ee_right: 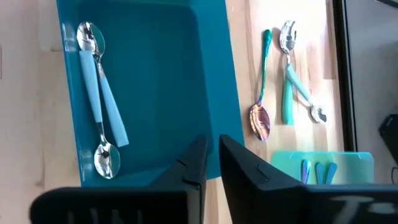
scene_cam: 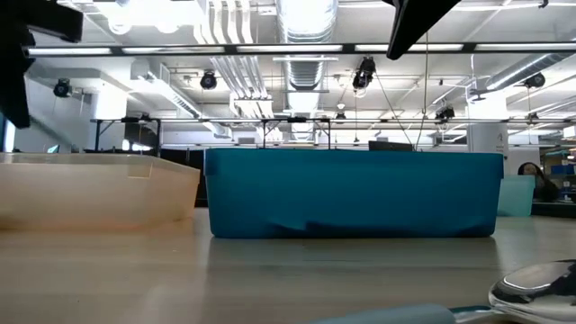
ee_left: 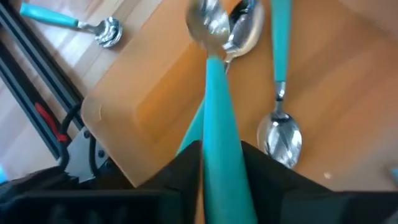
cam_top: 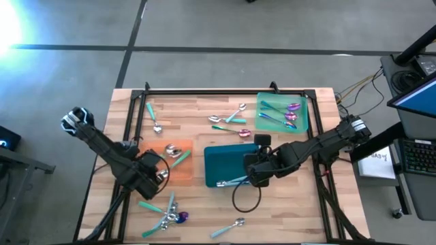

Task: Sort silverware by color (type)
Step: Put the light green spoon into the orange bin, then put the light blue spoon into the blue bin

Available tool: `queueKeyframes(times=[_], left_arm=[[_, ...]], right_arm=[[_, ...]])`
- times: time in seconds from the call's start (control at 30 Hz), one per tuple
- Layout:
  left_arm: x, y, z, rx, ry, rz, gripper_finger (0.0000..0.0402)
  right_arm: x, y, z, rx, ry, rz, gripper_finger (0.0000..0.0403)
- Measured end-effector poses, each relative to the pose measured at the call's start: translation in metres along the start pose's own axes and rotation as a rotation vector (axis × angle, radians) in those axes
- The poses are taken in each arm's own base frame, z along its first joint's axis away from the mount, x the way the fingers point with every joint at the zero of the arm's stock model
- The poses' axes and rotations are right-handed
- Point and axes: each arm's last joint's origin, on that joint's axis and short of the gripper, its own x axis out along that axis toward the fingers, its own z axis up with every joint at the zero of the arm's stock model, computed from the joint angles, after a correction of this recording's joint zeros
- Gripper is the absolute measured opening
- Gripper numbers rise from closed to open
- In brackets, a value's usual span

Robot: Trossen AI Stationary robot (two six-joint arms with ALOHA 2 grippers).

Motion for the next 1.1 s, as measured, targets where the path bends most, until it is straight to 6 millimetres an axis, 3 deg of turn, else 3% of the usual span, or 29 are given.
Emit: queueKeyframes(times=[0.17, 0.3, 0.4, 0.67, 0.83, 1.1], left_arm=[[0.007, -0.002, -0.002, -0.013, -0.017, -0.01, 0.0163], [0.002, -0.003, 0.0, -0.003, -0.023, -0.032, 0.0191], [0.0, -0.006, 0.001, -0.012, -0.069, -0.066, 0.0195], [-0.01, -0.044, 0.005, 0.059, -0.198, -0.426, 0.0186], [-0.018, -0.056, 0.003, 0.081, -0.234, -0.548, 0.0182], [-0.024, -0.075, -0.008, 0.054, -0.255, -0.675, 0.0182]], right_arm=[[0.0, 0.001, 0.001, 0.041, -0.004, 0.039, 0.0055], [0.001, 0.005, 0.006, 0.076, -0.031, 0.081, 0.0078], [0.004, 0.008, 0.009, 0.085, -0.044, 0.109, 0.0093], [0.018, 0.024, 0.014, 0.071, -0.008, 0.212, 0.0109], [0.024, 0.037, 0.014, 0.058, 0.007, 0.233, 0.0109], [0.027, 0.073, 0.011, 0.027, -0.007, 0.291, 0.0109]])
